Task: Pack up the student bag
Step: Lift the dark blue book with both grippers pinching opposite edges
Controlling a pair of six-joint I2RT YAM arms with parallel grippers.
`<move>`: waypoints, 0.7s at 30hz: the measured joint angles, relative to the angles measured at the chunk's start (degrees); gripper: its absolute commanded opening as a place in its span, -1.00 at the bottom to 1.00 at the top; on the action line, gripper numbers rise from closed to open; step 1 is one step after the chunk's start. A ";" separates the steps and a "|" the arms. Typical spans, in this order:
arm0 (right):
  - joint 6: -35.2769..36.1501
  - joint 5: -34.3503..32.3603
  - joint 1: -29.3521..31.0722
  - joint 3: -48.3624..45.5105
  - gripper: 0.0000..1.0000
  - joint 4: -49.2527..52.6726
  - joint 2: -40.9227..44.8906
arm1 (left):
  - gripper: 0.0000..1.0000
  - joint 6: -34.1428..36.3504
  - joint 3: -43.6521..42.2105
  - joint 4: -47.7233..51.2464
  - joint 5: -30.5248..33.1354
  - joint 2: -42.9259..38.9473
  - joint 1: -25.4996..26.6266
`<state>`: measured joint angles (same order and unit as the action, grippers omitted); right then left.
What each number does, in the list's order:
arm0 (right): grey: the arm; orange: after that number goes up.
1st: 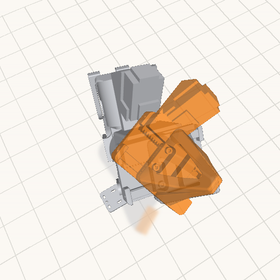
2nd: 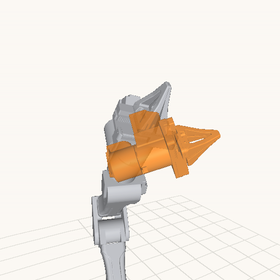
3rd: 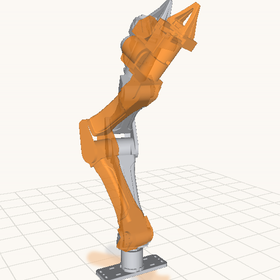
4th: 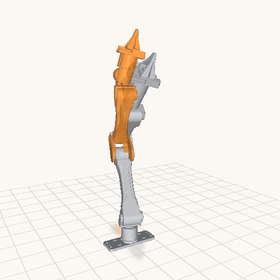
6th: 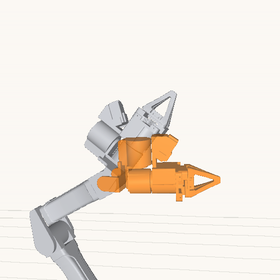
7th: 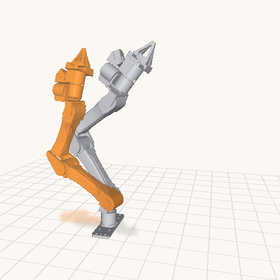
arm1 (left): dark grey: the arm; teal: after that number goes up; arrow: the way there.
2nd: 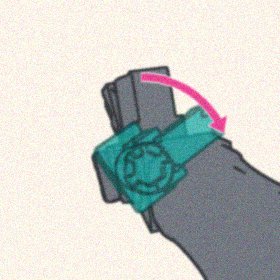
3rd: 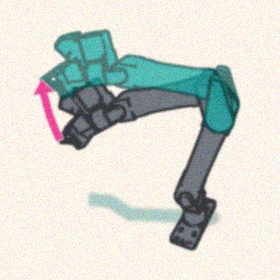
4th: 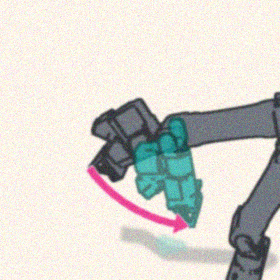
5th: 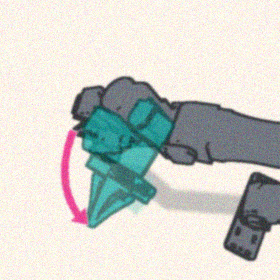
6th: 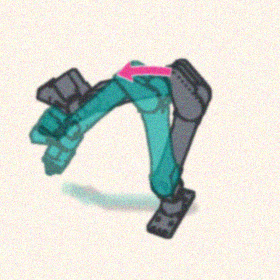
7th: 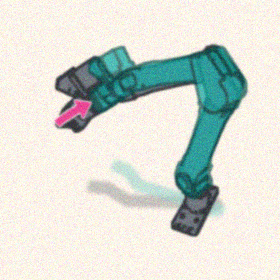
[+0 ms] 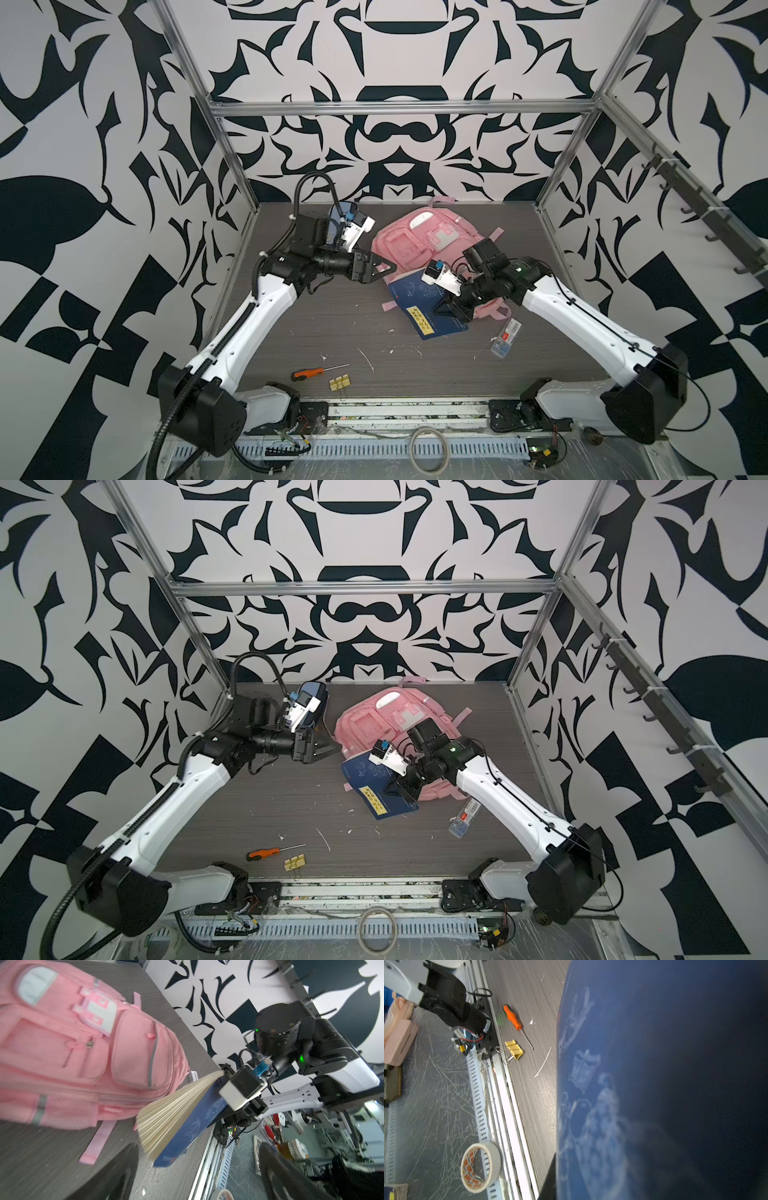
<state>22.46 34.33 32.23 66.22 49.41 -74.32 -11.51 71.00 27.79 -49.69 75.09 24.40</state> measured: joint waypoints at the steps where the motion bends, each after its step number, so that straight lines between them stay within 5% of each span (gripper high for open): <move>1: 0.48 0.07 0.00 0.26 -1.00 0.33 0.04 | 0.86 0.74 1.03 0.74 -0.44 1.16 0.74; 13: 4.66 3.80 0.00 3.48 -1.00 2.99 1.33 | 0.87 7.61 6.10 10.08 -1.11 9.29 6.82; 21: 6.10 5.97 -0.57 4.81 -1.00 6.47 1.64 | 0.55 8.85 8.13 11.47 -2.56 12.00 10.43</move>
<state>28.56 40.29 31.66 71.02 55.88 -72.69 -2.66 79.13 39.27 -52.25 87.09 34.83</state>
